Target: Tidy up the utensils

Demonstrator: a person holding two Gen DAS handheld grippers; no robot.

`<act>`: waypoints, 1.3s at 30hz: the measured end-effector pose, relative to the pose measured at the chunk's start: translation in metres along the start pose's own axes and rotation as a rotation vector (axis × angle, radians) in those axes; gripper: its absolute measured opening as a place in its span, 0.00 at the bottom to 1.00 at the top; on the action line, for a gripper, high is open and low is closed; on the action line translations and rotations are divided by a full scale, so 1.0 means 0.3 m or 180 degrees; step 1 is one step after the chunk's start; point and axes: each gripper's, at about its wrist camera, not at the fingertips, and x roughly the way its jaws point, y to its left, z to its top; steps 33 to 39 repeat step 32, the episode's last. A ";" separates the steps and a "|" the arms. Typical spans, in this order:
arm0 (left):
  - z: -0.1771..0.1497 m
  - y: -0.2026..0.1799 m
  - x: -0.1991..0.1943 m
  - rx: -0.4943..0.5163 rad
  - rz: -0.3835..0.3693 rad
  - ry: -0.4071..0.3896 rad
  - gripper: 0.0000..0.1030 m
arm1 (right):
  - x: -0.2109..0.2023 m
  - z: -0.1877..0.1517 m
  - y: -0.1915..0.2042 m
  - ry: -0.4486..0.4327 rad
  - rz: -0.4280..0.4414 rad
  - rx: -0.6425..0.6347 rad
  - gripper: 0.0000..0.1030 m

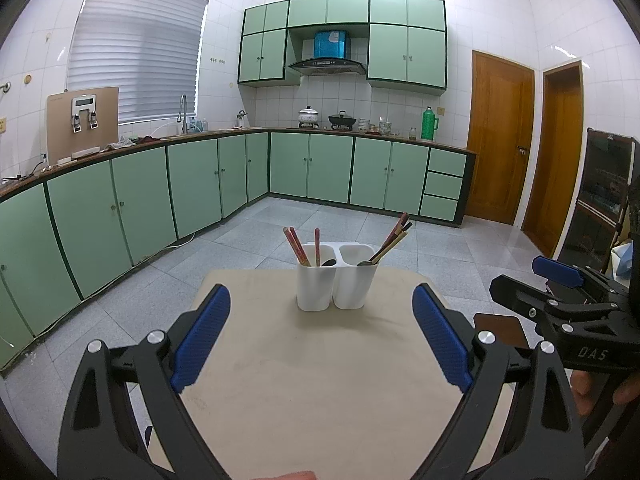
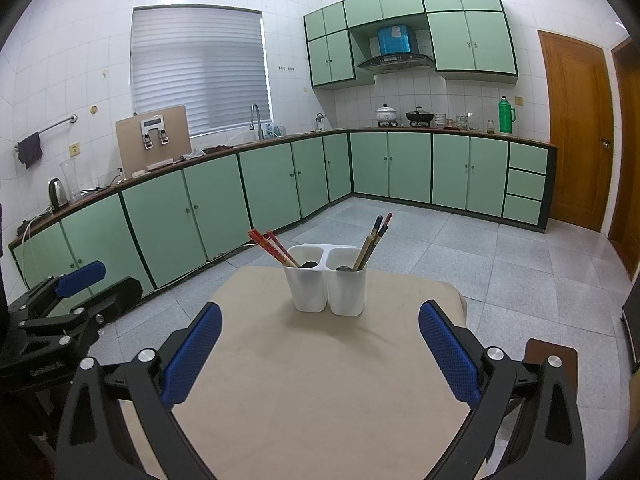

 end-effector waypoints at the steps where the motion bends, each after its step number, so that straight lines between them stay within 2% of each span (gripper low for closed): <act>1: 0.001 0.000 0.000 0.0001 0.0001 0.0001 0.87 | 0.000 0.000 0.000 0.0001 0.0000 0.0001 0.94; 39: 0.005 0.001 0.006 -0.0034 0.0013 0.0037 0.87 | 0.019 -0.017 -0.001 0.0042 -0.0015 0.0015 0.94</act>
